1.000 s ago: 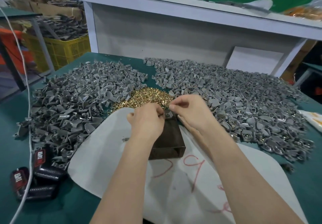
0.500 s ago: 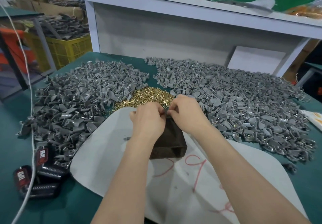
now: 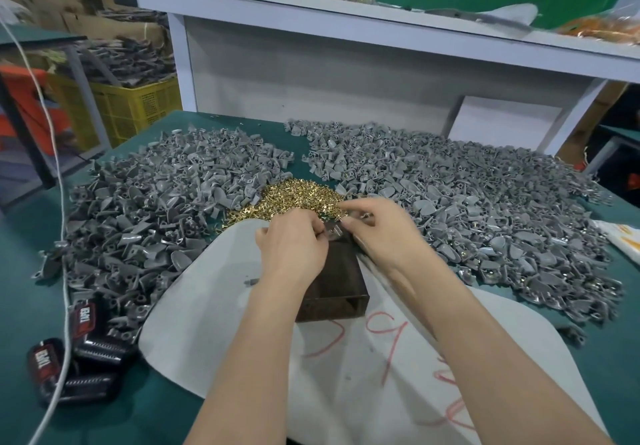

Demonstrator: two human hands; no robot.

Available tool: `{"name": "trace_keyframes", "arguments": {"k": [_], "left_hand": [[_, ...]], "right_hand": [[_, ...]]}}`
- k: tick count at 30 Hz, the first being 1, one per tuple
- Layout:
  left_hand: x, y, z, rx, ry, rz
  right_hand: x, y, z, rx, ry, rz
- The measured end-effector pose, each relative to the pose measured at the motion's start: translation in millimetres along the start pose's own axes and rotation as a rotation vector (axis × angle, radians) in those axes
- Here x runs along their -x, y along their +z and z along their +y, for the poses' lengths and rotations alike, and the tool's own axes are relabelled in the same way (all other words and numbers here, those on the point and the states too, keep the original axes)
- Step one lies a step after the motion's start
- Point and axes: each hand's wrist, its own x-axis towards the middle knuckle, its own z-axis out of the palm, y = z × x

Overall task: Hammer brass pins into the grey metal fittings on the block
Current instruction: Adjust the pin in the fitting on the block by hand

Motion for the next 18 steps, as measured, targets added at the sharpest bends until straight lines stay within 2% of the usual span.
{"name": "trace_keyframes", "arguments": {"k": [2, 4, 7, 10, 13, 18], "left_hand": [[0, 0, -1, 0.004, -0.004, -0.004], [0, 0, -1, 0.012, -0.008, -0.01], [0, -1, 1, 0.021, -0.013, -0.011], [1, -2, 0, 0.028, -0.024, -0.005], [1, -3, -1, 0.022, -0.022, 0.004], [2, -3, 0, 0.02, -0.013, -0.005]], "right_hand": [[2, -3, 15, 0.137, 0.128, 0.0], [5, 4, 22, 0.417, 0.235, -0.138], [2, 11, 15, 0.548, 0.258, -0.212], [-3, 9, 10, 0.53, 0.274, -0.243], [-6, 3, 12, 0.378, 0.315, -0.234], [-2, -29, 4, 0.255, 0.296, -0.094]]}}
